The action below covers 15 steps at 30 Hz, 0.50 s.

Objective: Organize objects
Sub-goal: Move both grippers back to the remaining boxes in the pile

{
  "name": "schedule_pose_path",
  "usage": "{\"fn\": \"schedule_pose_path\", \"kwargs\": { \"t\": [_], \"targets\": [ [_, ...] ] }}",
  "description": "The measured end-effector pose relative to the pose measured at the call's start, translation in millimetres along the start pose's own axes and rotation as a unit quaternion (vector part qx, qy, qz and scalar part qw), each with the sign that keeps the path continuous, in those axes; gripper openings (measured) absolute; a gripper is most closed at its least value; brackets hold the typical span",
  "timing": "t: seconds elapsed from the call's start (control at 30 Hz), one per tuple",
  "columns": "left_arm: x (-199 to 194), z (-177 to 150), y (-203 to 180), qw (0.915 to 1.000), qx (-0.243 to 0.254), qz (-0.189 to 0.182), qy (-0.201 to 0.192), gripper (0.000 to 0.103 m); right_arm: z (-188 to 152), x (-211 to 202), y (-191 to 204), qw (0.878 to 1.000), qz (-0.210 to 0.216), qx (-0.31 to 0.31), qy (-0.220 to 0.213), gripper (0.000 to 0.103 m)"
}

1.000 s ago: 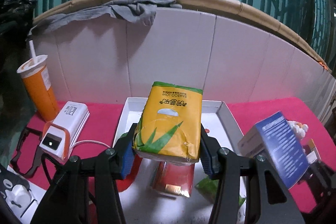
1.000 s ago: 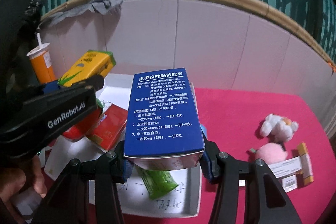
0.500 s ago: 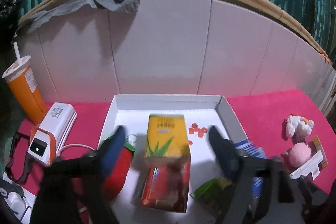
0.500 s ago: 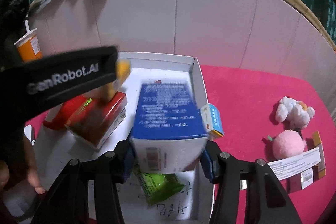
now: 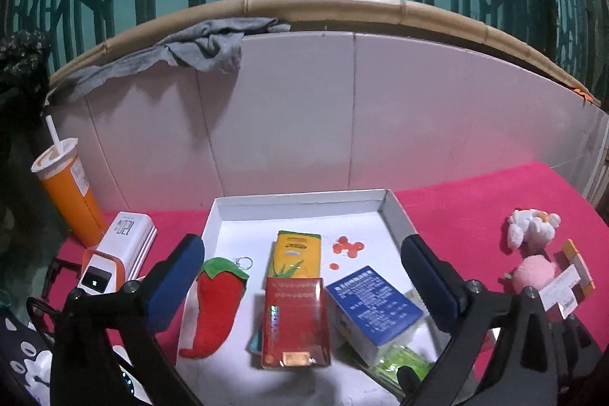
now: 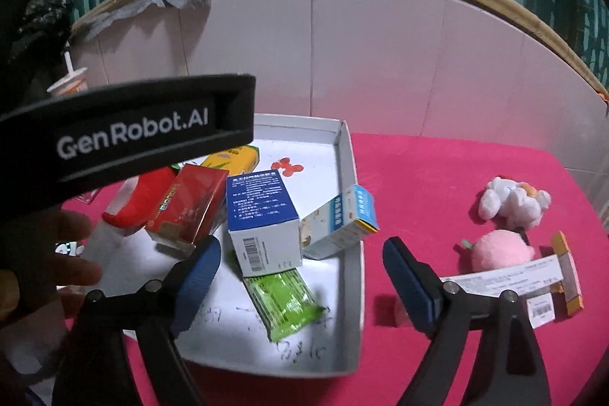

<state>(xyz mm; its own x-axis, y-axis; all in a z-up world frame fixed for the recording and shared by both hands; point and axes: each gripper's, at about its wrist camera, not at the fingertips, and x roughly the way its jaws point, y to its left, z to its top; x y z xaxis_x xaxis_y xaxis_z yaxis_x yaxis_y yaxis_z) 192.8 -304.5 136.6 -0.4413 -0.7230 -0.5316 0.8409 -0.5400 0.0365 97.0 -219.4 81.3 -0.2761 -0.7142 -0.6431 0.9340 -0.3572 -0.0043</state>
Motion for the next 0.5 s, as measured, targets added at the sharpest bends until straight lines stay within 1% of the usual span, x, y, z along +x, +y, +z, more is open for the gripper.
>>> {"fn": "schedule_pose_path", "kwargs": {
  "t": [0.17,0.33,0.43,0.5],
  "targets": [
    [-17,-3,-10,0.9998,-0.002,-0.017,-0.006,0.103,-10,-26,-13,1.000,-0.003,0.008,-0.014,0.092],
    [-32,-5,-17,0.9993,-0.011,-0.033,-0.014,0.103,-30,-43,-40,0.999,-0.021,0.028,-0.011,0.092],
    [-34,-10,-31,0.9986,0.000,-0.053,-0.006,0.103,-39,-49,-61,0.998,-0.026,0.052,-0.006,0.092],
    [-32,-16,-45,0.9976,0.016,-0.067,0.004,0.103,-44,-54,-78,0.997,-0.033,0.067,-0.008,0.092]
  ]
}}
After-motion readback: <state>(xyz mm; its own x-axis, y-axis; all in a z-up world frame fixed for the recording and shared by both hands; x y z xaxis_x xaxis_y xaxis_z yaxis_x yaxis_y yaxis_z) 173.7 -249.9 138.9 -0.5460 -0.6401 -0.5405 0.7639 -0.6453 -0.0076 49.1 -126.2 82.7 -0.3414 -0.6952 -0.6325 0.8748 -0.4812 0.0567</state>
